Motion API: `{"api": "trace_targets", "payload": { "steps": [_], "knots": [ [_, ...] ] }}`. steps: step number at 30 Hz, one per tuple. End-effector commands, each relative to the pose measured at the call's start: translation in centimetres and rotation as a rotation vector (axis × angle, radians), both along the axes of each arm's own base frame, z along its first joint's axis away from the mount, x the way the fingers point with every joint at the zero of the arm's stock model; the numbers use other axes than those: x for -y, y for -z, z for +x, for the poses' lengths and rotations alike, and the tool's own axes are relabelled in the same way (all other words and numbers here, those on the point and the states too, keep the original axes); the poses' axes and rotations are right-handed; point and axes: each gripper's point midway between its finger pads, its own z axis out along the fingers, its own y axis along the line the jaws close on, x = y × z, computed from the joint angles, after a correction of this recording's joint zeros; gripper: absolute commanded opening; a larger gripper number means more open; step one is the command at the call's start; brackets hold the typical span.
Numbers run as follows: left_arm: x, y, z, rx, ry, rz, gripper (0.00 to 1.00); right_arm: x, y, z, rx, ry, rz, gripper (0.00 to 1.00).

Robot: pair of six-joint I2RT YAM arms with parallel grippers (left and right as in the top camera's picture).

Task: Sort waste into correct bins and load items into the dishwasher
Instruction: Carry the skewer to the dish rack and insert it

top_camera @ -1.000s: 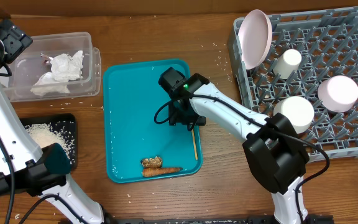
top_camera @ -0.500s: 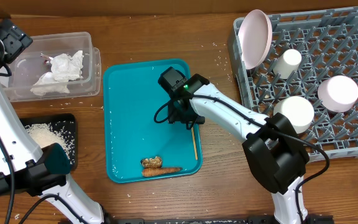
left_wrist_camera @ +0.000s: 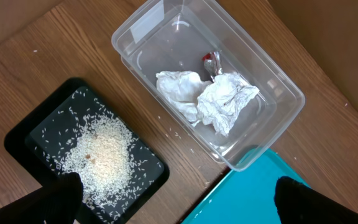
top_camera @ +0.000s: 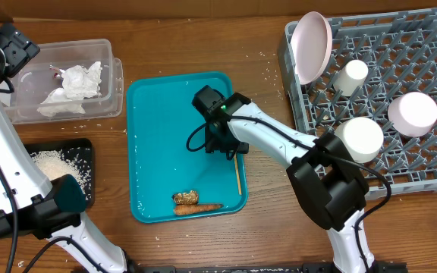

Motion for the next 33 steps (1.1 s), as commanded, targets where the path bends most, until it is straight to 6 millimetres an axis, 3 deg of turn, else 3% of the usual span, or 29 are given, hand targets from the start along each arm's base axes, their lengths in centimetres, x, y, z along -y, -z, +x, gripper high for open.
{"api": "trace_targets", "payload": {
  "steps": [1,11,15,18,22,29,33],
  "knots": [
    [0.0,0.1,0.0,-0.014,0.015,0.014,1.00,0.7,0.4,0.4,0.026,-0.016,-0.046,0.66],
    [0.0,0.1,0.0,-0.014,0.016,0.014,1.00,0.4,0.9,0.5,0.030,-0.036,-0.044,0.65],
    [0.0,0.1,0.0,-0.014,0.015,0.014,1.00,0.3,2.3,-0.3,-0.002,-0.052,-0.071,0.52],
    [0.0,0.1,0.0,-0.014,0.015,0.014,1.00,0.1,3.3,-1.1,-0.026,-0.069,-0.093,0.49],
    [0.0,0.1,0.0,-0.014,0.015,0.014,1.00,-0.6,3.4,-1.9,-0.030,-0.094,-0.098,0.40],
    [0.0,0.1,0.0,-0.014,0.015,0.014,1.00,-0.3,1.7,-1.8,-0.050,-0.087,-0.115,0.04],
    [0.0,0.1,0.0,-0.014,0.015,0.014,1.00,0.3,-1.3,0.1,-0.043,-0.046,-0.107,0.04]
  ]
}}
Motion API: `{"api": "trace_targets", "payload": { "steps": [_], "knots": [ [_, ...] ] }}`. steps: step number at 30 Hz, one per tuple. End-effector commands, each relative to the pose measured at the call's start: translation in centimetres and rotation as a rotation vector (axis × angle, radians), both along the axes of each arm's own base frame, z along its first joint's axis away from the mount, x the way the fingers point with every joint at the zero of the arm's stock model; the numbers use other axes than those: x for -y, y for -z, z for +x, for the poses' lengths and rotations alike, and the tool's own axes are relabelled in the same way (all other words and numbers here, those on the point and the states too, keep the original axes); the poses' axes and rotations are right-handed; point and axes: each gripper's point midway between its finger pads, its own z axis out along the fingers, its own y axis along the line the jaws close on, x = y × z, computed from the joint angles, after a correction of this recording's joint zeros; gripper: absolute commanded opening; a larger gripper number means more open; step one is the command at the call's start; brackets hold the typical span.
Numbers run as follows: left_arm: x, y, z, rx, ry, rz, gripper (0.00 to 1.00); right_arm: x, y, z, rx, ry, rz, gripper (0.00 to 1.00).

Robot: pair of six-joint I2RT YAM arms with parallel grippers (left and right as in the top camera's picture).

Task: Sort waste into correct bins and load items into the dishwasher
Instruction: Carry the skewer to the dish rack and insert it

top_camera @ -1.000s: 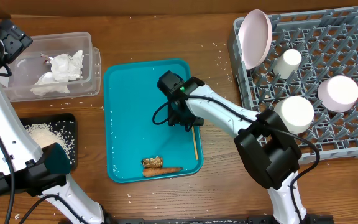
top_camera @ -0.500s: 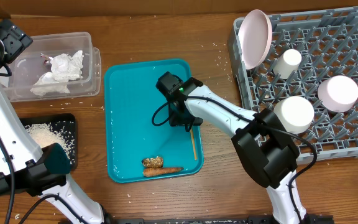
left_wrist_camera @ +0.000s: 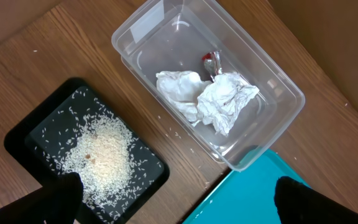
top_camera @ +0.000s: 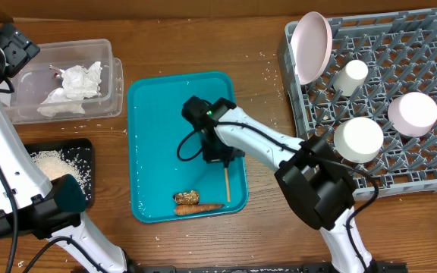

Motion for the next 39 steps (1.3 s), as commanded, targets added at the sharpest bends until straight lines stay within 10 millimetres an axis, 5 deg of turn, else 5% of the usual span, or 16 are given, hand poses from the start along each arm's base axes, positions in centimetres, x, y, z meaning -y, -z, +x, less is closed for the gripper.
{"api": "trace_targets", "payload": {
  "steps": [1,4,11,16,23,28,34,39],
  "knots": [
    [0.0,0.1,0.0,-0.014,0.015,0.013,1.00,0.3,-2.6,3.0,0.043,0.050,0.028,0.04],
    [0.0,0.1,0.0,-0.014,0.015,0.013,1.00,0.9,-6.1,4.8,0.070,0.075,0.051,0.04],
    [0.0,0.1,0.0,-0.014,0.015,0.013,1.00,5.2,-17.6,9.9,0.244,0.022,0.150,0.04],
    [0.0,0.1,0.0,-0.014,0.015,0.013,1.00,10.4,-21.8,11.4,0.299,-0.050,0.133,0.04],
    [0.0,0.1,0.0,-0.014,0.015,0.013,1.00,18.3,-20.9,11.6,0.211,0.068,0.072,0.04],
    [0.0,0.1,0.0,-0.014,0.015,0.013,1.00,21.3,-20.1,11.8,0.184,0.103,0.055,0.04],
    [0.0,0.1,0.0,-0.014,0.015,0.013,1.00,22.6,-18.1,10.9,0.101,0.036,0.046,0.04],
    [0.0,0.1,0.0,-0.014,0.015,0.013,1.00,20.7,-15.5,9.0,-0.019,-0.126,0.152,0.04]
  ]
}}
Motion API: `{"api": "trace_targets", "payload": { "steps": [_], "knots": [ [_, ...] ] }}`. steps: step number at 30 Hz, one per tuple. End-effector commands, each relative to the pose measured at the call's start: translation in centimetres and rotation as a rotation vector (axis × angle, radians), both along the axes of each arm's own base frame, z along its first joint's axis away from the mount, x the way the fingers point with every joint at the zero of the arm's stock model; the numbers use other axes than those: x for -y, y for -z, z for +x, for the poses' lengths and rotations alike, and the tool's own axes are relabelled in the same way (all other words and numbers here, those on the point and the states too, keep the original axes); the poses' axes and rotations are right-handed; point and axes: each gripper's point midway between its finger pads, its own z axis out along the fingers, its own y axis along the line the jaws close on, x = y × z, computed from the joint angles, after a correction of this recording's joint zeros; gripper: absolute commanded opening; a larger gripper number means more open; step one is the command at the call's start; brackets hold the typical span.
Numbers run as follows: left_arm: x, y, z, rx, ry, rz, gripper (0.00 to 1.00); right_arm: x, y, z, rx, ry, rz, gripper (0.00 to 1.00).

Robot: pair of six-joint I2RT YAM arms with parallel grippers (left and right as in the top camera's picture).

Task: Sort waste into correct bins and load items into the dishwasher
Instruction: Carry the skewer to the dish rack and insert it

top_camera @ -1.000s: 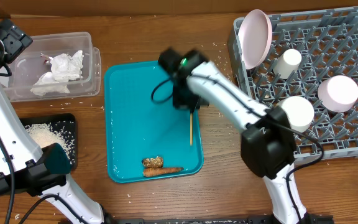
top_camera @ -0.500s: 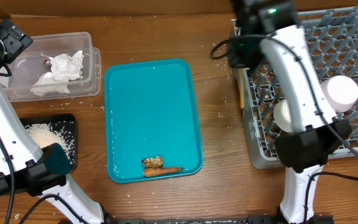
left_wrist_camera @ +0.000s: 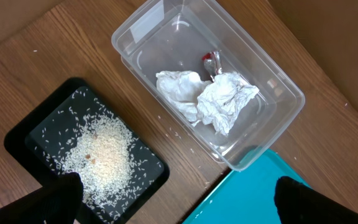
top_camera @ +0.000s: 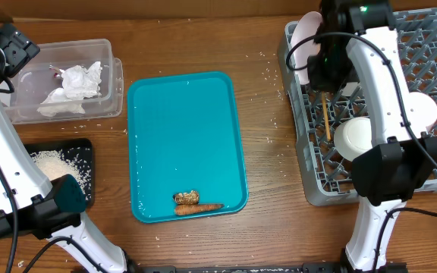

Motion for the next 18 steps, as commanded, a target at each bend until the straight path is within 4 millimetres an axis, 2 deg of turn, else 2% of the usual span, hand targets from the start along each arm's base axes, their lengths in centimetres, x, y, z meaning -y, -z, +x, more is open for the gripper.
{"api": "trace_targets", "payload": {
  "steps": [1,4,18],
  "knots": [
    [0.0,0.1,0.0,-0.014,0.015,0.013,1.00,-1.8,1.1,-1.2,-0.059,-0.153,0.105,0.04],
    [0.0,0.1,0.0,-0.014,0.015,0.013,1.00,-1.9,1.8,-1.6,-0.082,-0.157,0.110,0.04],
    [0.0,0.1,0.0,-0.014,0.015,0.013,1.00,-1.7,2.4,-1.5,-0.083,-0.143,0.102,0.04]
  ]
}}
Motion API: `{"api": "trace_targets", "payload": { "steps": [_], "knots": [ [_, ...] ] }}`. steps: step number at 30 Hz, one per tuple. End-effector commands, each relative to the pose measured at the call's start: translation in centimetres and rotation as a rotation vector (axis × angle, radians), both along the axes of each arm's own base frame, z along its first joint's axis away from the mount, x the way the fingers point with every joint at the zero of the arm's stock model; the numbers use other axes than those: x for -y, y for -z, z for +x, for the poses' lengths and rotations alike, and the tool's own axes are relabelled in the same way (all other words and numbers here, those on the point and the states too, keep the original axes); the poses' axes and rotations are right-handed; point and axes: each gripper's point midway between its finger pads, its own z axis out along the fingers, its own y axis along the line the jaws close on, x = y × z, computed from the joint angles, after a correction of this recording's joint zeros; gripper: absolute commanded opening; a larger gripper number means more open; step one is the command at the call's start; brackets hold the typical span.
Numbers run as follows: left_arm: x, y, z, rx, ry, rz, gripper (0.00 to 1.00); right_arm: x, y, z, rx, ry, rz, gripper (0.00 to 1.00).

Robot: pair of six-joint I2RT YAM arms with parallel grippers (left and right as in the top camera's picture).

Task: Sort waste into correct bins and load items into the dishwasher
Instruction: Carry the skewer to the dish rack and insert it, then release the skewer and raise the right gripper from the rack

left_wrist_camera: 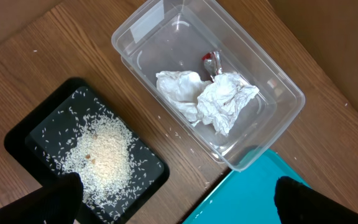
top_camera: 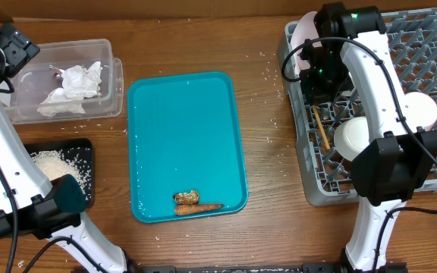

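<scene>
A wooden chopstick (top_camera: 321,127) lies tilted on the grey dish rack (top_camera: 400,174), just below my right gripper (top_camera: 321,85), which hangs over the rack's left side with nothing seen between its fingers. A brown food scrap and a carrot piece (top_camera: 196,202) sit at the front of the teal tray (top_camera: 184,129). My left gripper (left_wrist_camera: 173,199) hovers open high above the clear bin (left_wrist_camera: 278,84) that holds crumpled tissues (left_wrist_camera: 207,99); its fingertips (left_wrist_camera: 58,193) are spread wide with nothing between them.
A black tray (top_camera: 82,152) with loose rice sits at the front left. In the rack stand a pink plate (top_camera: 312,44), a small white cup (top_camera: 351,74) and two larger white cups (top_camera: 359,138). Rice grains dot the table.
The chopstick hung upright from my right gripper over the rack's left side; now it lies tilted on the rack grid below the gripper. The left arm has not moved.
My right gripper was down on the teal tray at the chopstick, then further in on the tray with the chopstick below it. Later it held the chopstick upright over the dish rack. Now the chopstick rests in the rack. The left gripper stayed open over the bins throughout.
</scene>
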Motion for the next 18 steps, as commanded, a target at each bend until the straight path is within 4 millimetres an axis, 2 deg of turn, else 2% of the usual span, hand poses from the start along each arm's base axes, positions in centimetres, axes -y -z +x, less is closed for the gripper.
{"api": "trace_targets", "payload": {
  "steps": [1,8,18],
  "knots": [
    [0.0,0.1,0.0,-0.014,0.015,0.013,1.00,-0.1,0.4,0.0,0.001,0.007,0.013,0.04],
    [0.0,0.1,0.0,-0.014,0.015,0.013,1.00,-0.1,2.7,-0.5,-0.038,0.007,0.007,0.04],
    [0.0,0.1,0.0,-0.014,0.015,0.013,1.00,1.3,2.8,0.0,-0.016,0.046,-0.064,0.04]
  ]
}}
